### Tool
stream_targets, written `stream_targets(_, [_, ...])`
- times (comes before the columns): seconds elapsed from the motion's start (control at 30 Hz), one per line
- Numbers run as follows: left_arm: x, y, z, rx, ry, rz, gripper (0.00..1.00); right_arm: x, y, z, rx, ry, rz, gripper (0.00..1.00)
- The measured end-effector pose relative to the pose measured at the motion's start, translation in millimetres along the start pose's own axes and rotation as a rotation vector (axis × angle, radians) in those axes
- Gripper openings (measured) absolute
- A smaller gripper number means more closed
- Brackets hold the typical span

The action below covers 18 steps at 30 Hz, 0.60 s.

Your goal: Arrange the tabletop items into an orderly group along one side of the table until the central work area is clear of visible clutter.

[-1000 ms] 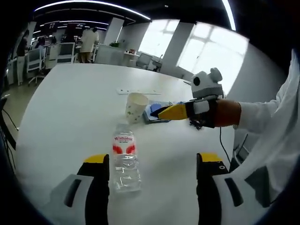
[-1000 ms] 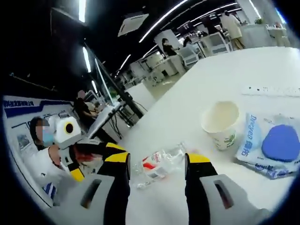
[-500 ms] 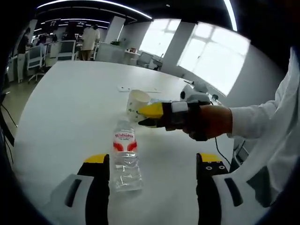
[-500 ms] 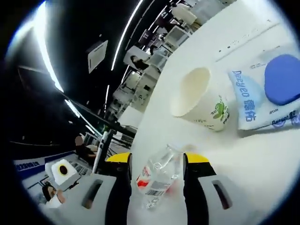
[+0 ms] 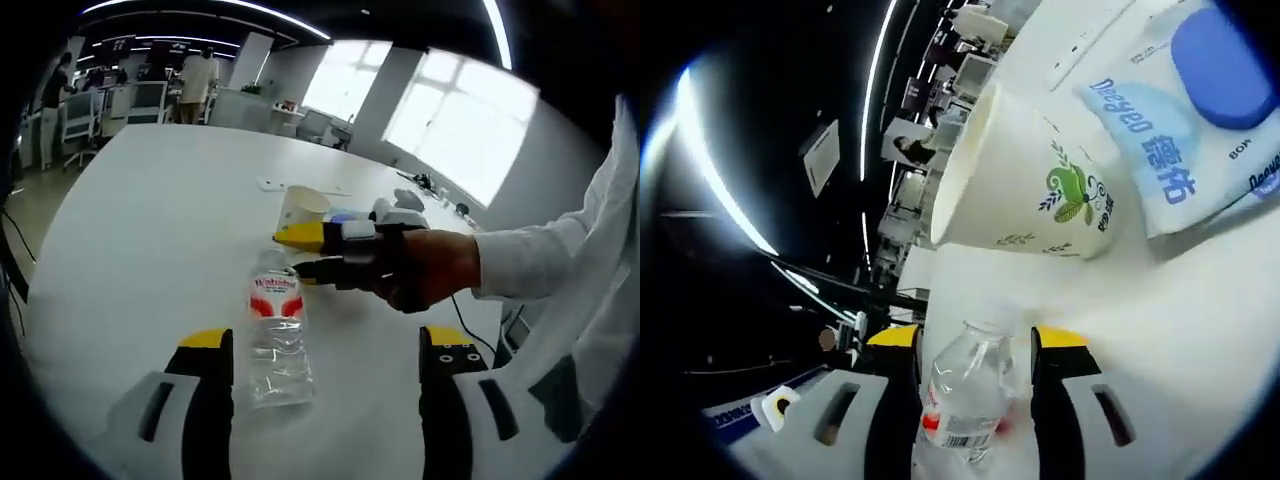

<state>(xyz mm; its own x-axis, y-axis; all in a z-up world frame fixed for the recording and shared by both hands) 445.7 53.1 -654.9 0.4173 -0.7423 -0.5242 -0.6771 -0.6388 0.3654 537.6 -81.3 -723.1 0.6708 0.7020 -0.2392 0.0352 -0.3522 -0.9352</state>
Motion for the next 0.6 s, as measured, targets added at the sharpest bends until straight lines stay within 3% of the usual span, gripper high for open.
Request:
stream_targets(0.27, [5, -5.7, 2.3, -0.004, -0.004, 0.002, 0.77, 12, 2, -1.1, 0.031, 0.012, -0.014, 0.34])
stream_targets(0.47, [6, -8.6, 3.3, -0.007, -0.005, 0.001, 0.77, 14, 7, 1.3, 0.044, 0.03, 0.004, 0.22])
stream_targets(0.6, [6, -10.2, 4.4, -0.004, -0.01, 0.001, 0.77, 15, 7, 1.1, 0.057, 0.04, 0.003, 0.21])
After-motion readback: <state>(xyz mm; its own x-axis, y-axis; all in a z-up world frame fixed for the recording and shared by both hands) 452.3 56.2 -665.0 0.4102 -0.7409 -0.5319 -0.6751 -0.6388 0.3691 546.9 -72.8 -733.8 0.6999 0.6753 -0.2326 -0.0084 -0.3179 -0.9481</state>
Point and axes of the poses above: the point that each gripper's makers call its tool centre point, and the gripper's own axes: x roughly forward along the fingers, y roughly to its right, z roughly out of its underside, the point moved 5 cm from there along -x, roughly backward along the fingers, and after that the axes turned 3 degrees about -z, right-handed, at the moved point
